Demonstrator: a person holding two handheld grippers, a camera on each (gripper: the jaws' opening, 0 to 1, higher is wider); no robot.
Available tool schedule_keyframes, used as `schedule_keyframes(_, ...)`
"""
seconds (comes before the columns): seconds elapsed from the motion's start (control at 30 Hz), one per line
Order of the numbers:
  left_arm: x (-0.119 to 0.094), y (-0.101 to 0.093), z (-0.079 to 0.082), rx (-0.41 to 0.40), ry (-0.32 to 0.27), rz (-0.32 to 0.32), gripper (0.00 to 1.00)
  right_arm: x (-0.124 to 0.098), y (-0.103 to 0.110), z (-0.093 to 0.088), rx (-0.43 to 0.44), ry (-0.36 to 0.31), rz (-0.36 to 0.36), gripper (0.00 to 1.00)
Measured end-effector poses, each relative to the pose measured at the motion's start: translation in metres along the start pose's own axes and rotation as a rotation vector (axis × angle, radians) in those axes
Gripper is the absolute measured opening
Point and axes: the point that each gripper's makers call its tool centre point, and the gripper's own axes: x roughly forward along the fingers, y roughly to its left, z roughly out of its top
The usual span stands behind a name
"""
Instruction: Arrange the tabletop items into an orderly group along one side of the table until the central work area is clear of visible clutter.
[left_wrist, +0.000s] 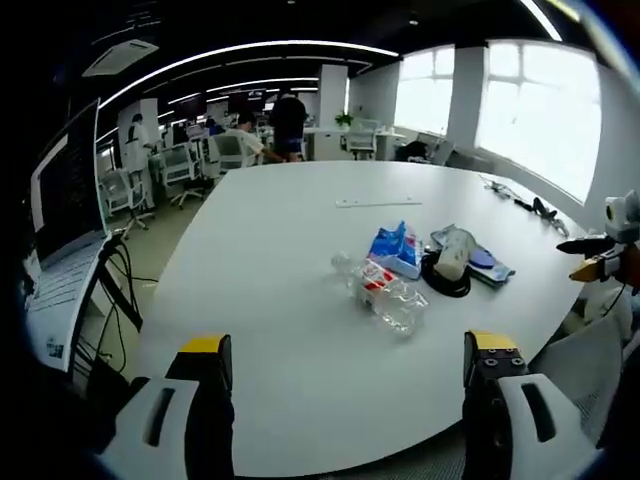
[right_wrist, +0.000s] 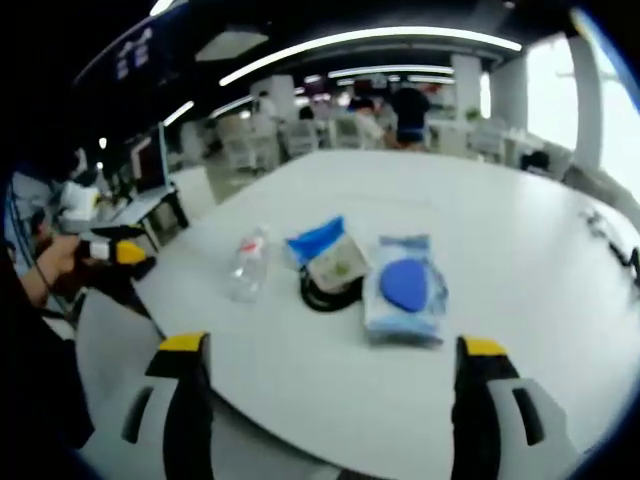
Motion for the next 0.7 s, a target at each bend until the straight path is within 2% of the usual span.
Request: schedule_keyframes(0.7, -0.0034, 0.0039, -0.0023, -0.011, 0.005, 0.019, 0.95, 0.0000, -0.0014, -0.0019, 0.009, 0.005, 0.006, 0.98)
